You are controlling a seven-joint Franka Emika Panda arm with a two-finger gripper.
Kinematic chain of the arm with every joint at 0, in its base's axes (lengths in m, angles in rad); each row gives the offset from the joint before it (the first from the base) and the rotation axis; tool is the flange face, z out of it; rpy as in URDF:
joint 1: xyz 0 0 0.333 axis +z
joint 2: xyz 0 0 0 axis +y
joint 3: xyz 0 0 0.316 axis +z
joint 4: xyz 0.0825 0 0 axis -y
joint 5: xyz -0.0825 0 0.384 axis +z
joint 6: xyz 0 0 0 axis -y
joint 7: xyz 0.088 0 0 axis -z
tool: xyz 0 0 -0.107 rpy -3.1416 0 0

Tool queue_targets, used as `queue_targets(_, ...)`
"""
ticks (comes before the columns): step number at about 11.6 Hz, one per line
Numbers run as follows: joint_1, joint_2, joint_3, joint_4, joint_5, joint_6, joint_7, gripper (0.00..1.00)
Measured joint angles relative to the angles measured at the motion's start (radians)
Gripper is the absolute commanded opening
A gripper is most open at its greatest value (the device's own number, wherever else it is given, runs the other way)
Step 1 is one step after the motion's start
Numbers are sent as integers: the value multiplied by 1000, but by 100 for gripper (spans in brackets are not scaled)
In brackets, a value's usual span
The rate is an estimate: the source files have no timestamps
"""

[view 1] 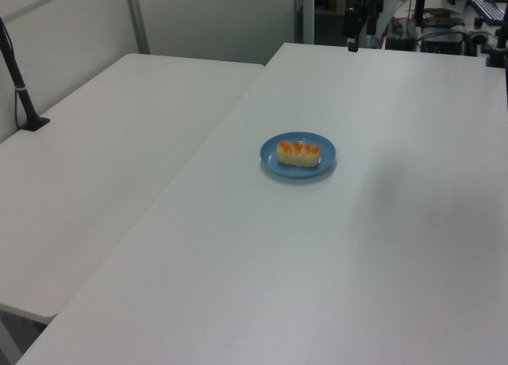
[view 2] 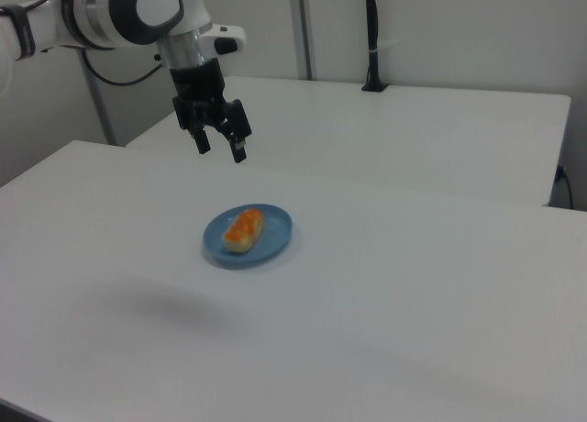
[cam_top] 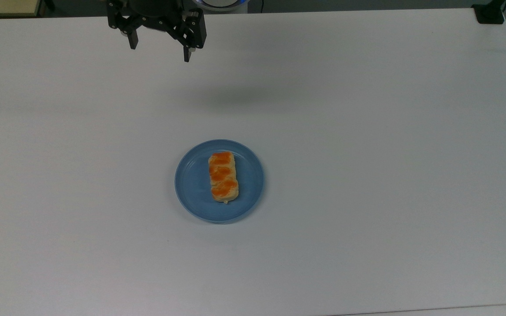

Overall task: Put the bread on the table
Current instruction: 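Move the open gripper toward the bread on the blue plate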

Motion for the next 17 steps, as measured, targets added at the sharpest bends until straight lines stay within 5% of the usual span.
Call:
queue_targets(14,0,24,0,-1,2,0,0,100)
queue_targets(17,17,104,3,-1,28,132,0,100)
